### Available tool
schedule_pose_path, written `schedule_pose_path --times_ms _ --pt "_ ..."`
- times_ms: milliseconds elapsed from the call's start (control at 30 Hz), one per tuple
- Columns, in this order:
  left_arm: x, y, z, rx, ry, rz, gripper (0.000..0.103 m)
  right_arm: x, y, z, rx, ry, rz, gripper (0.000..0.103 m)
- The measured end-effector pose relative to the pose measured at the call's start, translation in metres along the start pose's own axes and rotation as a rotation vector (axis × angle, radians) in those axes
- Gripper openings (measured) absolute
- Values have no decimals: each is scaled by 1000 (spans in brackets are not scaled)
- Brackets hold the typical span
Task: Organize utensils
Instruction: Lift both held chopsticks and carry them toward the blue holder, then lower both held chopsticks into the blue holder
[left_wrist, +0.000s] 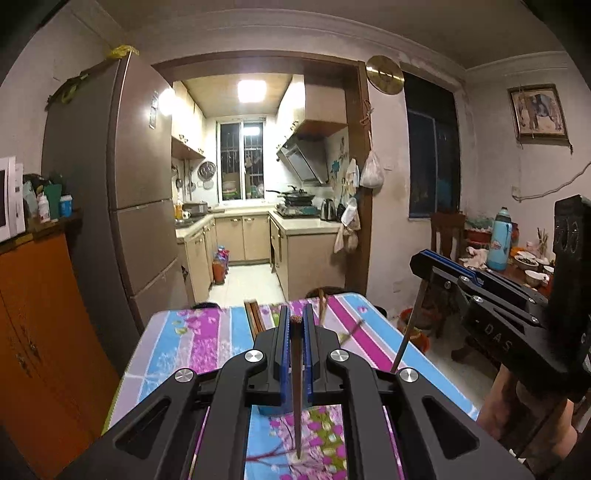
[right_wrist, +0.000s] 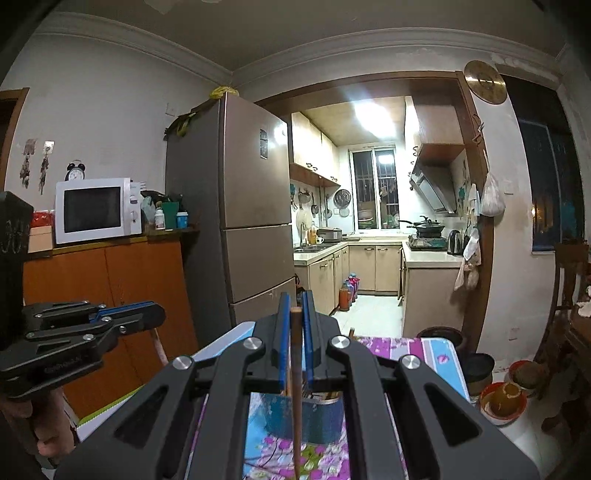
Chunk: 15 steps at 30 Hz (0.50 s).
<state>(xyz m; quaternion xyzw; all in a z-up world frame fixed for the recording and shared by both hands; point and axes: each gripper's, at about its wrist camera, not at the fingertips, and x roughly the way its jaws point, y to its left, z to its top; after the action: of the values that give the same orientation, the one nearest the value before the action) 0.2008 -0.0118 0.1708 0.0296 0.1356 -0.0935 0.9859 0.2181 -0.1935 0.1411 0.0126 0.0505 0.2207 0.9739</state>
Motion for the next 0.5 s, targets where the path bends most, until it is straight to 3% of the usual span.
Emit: schedule_pose_path --times_ms 500 --pt "65 18 68 -11 -76 9 8 87 -32 54 3 11 -7 5"
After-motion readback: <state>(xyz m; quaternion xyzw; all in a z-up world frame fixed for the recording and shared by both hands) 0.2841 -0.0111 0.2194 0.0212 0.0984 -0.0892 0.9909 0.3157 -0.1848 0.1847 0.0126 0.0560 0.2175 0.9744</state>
